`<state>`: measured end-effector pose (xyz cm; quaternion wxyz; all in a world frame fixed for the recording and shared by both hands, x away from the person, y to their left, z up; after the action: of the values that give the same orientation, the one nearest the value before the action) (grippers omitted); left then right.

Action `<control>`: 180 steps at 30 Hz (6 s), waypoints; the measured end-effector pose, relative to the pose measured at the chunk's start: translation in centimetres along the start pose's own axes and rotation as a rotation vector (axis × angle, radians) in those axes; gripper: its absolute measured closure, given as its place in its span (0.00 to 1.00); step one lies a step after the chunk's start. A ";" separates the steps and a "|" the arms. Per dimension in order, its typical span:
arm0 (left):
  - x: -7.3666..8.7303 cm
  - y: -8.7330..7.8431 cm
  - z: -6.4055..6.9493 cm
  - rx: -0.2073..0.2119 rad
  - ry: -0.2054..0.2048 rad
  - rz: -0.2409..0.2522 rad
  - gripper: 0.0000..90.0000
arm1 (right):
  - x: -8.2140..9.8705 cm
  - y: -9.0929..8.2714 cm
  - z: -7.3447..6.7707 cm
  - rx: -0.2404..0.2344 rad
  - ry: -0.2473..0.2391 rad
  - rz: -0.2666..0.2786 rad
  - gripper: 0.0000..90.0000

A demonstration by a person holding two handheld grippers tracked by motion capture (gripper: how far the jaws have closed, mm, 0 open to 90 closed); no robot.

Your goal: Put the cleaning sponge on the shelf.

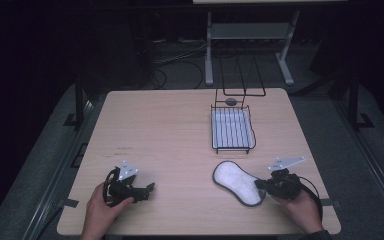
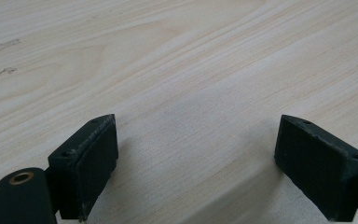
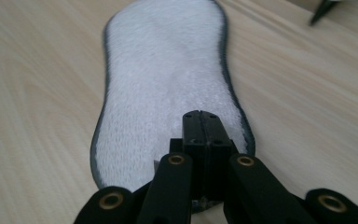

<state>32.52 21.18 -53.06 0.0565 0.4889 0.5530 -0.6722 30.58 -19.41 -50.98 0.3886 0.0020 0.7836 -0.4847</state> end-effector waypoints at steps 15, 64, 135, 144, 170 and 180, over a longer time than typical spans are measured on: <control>0.0 0.0 0.0 0.000 0.000 0.000 0.14 | -1.1 -1.1 1.2 -0.026 0.018 0.065 0.79; 0.0 -0.1 0.0 0.000 0.001 -0.005 0.14 | -2.4 4.8 -1.2 -0.070 -0.155 -0.068 0.15; 0.0 -0.1 0.1 0.000 -0.003 -0.003 0.14 | -4.6 -1.4 -0.7 -0.145 -0.089 0.158 0.90; 0.0 -0.1 0.1 0.000 -0.004 -0.002 0.14 | -4.9 -1.8 -0.8 -0.142 -0.086 0.172 0.91; 0.0 -0.1 0.1 -0.001 -0.005 -0.002 0.14 | -7.2 -4.2 0.9 -0.147 -0.055 0.274 0.92; 0.0 0.0 0.1 -0.001 -0.008 0.001 0.14 | -9.1 -5.0 1.9 -0.129 -0.043 0.319 0.92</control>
<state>32.44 21.13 -53.05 0.0592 0.4866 0.5530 -0.6737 36.19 -20.13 -42.09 0.4767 0.0908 0.7943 -0.3656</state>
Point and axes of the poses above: each handheld gripper's, and its own axes: y roughly forward along the jaws, x roughly out of its underside, z roughly to its right, the point moved 8 cm from there along y, roughly forward along the jaws, and after that the axes turned 6 degrees about y, right-handed, at the moved point
